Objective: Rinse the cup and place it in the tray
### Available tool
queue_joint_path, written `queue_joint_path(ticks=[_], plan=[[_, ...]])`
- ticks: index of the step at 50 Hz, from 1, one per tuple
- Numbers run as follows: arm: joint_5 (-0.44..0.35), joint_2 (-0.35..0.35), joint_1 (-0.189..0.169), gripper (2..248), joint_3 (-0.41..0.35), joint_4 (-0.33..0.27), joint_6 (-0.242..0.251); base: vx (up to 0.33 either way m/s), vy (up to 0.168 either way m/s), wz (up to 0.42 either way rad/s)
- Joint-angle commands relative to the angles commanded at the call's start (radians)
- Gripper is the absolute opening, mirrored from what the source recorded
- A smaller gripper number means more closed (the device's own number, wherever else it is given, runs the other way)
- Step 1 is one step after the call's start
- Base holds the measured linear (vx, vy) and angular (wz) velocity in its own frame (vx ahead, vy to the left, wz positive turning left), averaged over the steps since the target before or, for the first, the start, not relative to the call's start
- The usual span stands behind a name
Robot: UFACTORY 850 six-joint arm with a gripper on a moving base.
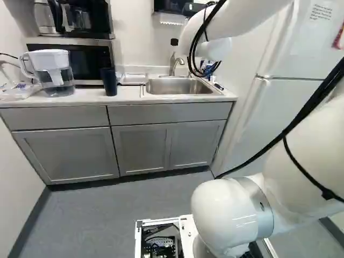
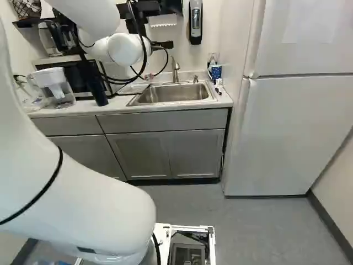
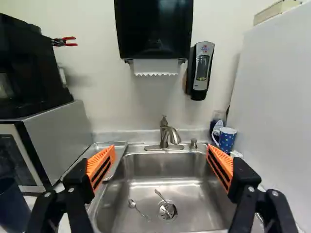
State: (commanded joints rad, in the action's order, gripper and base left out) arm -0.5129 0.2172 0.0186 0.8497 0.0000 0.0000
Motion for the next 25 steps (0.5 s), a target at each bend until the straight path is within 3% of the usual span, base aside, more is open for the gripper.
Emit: queue_joint_path(ticks=[14, 25], plan=[[0.000, 0.000, 0.000, 247, 0.000, 0.000, 0.000, 0.159, -0.030, 0.226], [0.000, 0.000, 0.000, 247, 0.000, 0.000, 0.000, 0.143, -0.078, 0.241]])
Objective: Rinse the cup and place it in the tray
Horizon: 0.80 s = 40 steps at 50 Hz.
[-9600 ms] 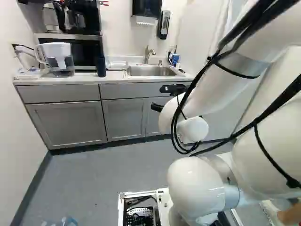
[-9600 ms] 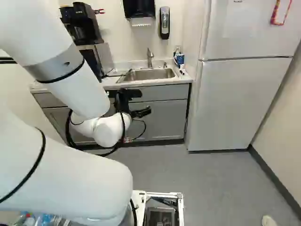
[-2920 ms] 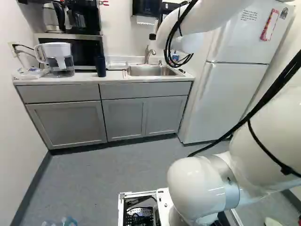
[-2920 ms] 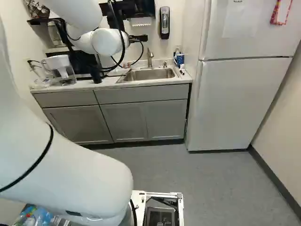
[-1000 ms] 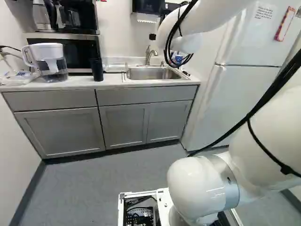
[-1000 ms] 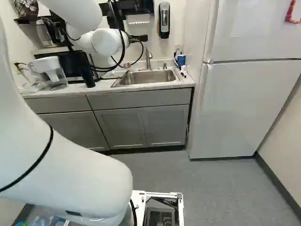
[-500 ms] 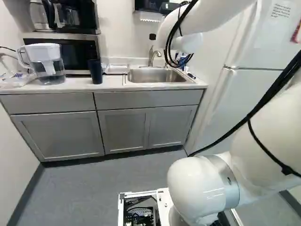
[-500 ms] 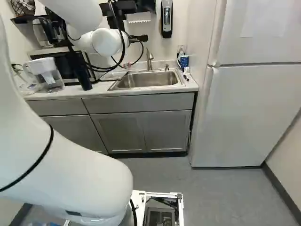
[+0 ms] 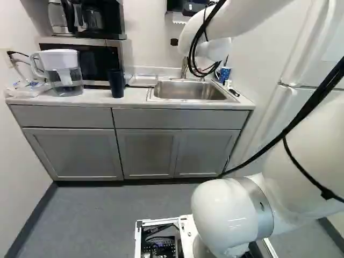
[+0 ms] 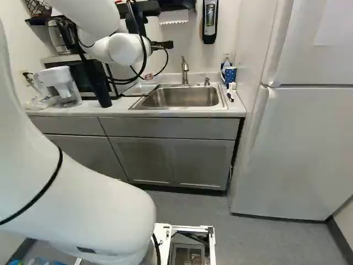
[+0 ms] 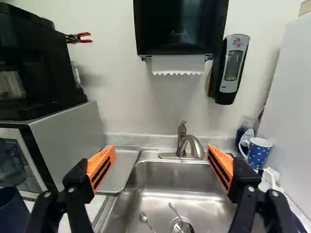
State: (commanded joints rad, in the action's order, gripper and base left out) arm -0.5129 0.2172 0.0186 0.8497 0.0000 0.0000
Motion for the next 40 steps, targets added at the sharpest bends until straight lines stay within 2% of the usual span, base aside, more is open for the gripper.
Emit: queue_joint_path(ticks=[40], plan=[[0.000, 0.000, 0.000, 247, 0.000, 0.000, 0.000, 0.116, -0.090, 0.214]])
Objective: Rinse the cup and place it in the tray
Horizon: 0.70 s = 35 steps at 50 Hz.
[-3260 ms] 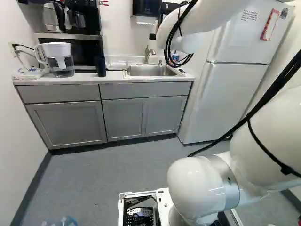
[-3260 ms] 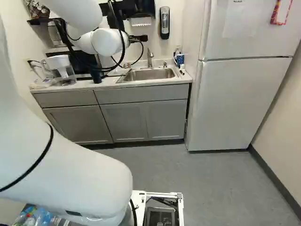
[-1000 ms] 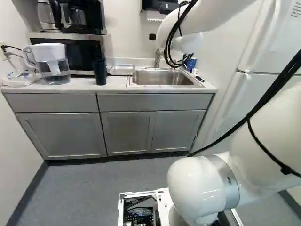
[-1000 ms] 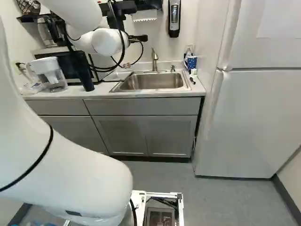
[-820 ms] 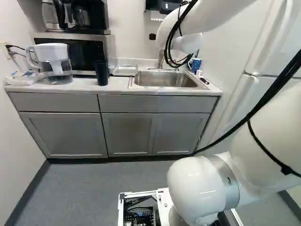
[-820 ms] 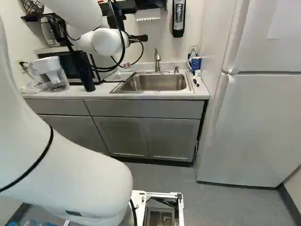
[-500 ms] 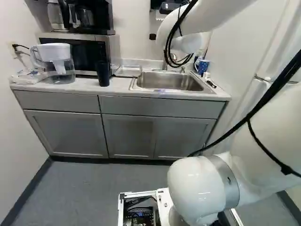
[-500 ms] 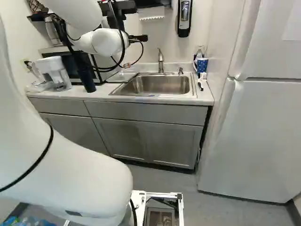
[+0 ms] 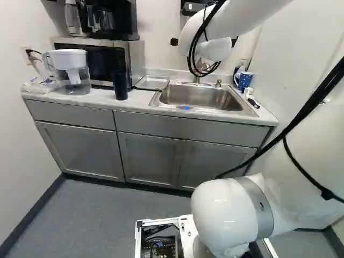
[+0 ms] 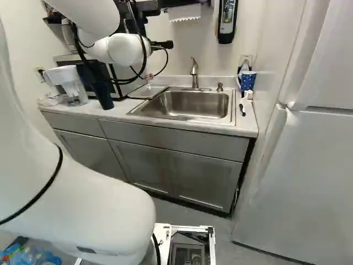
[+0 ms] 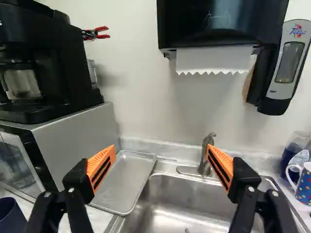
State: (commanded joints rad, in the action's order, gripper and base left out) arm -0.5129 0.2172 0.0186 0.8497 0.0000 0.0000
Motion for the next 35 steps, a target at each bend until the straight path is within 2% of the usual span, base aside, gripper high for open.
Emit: queue_joint_path(ticks=[23, 35], plan=[[0.000, 0.000, 0.000, 247, 0.000, 0.000, 0.000, 0.050, -0.088, 0.015], [0.000, 0.000, 0.000, 247, 0.000, 0.000, 0.000, 0.003, -0.005, -0.001]])
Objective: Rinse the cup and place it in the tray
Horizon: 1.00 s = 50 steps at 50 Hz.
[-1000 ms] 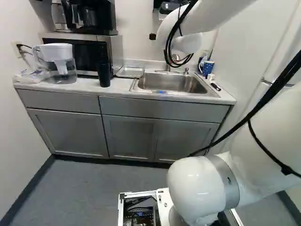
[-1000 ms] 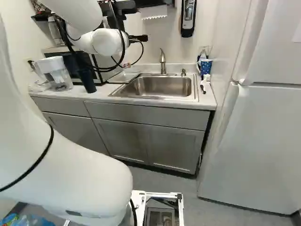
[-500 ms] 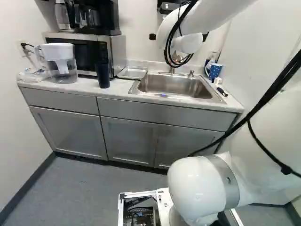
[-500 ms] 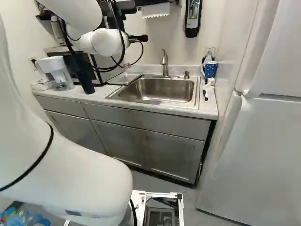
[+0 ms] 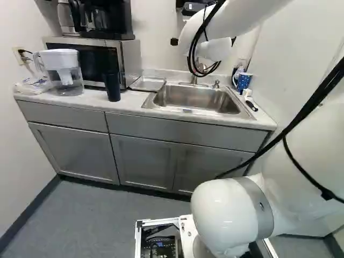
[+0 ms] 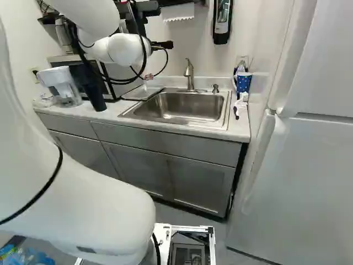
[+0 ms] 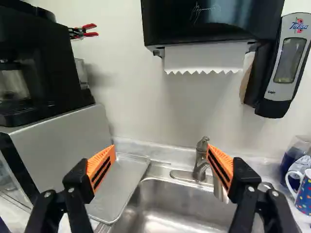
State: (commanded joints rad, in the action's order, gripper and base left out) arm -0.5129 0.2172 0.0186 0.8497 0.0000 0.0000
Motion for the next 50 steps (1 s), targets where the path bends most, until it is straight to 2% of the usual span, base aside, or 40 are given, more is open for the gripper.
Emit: queue_joint_path(ticks=[27, 50], plan=[[0.000, -0.003, 0.000, 247, 0.003, 0.000, 0.000, 0.000, 0.000, 0.000], [0.000, -0.064, -0.007, 247, 0.058, 0.000, 0.000, 0.000, 0.000, 0.000]])
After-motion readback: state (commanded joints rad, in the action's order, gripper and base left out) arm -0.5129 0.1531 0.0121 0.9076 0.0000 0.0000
